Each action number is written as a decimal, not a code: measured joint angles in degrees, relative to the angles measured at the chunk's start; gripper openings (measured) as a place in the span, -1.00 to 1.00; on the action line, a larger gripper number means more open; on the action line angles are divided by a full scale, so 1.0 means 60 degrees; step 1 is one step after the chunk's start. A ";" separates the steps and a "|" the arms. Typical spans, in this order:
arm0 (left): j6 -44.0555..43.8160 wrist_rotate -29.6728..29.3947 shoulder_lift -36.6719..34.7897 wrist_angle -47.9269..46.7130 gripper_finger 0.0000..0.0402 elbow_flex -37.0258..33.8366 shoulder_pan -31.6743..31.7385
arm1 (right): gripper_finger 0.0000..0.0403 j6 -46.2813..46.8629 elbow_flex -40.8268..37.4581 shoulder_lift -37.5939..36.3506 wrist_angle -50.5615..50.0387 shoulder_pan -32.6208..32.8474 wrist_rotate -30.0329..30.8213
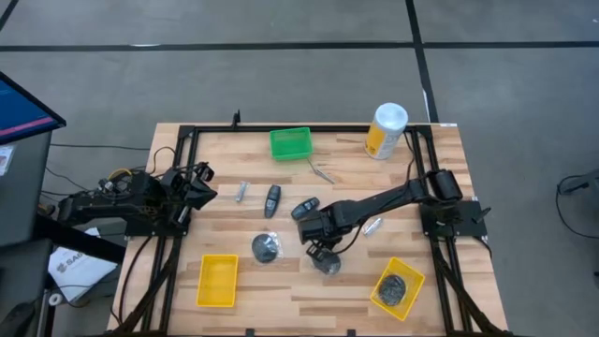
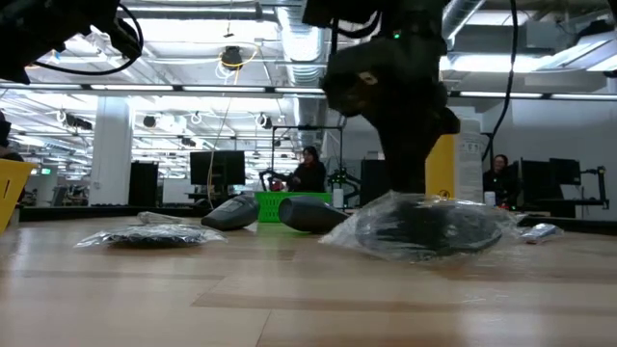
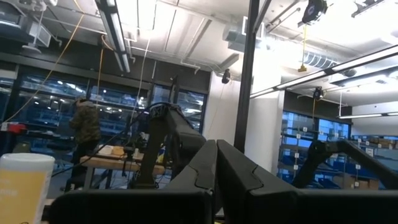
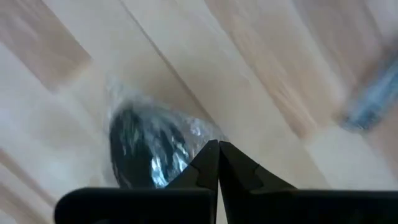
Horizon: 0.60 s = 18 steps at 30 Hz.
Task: Pick & Place Travel size toiletries
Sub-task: Put the black hairbrush into the right yellow bin
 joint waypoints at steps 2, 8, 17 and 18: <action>-0.0002 -0.0004 -0.0002 0.0021 -1.00 0.0000 0.0000 | -1.00 0.0033 -0.0008 -0.0244 -0.0213 0.0047 0.0001; 0.0011 0.0009 0.0000 0.0055 -1.00 0.0007 0.0000 | -1.00 0.0181 0.0001 -0.0998 -0.0644 0.0209 0.0076; 0.0018 -0.0004 -0.0004 0.0072 -1.00 0.0007 0.0000 | -1.00 0.0724 0.0001 -0.1889 -0.1212 0.0627 0.0079; 0.0018 -0.0003 -0.0004 0.0073 -1.00 0.0007 0.0000 | -1.00 0.0811 0.0001 -0.1958 -0.1226 0.0693 0.0076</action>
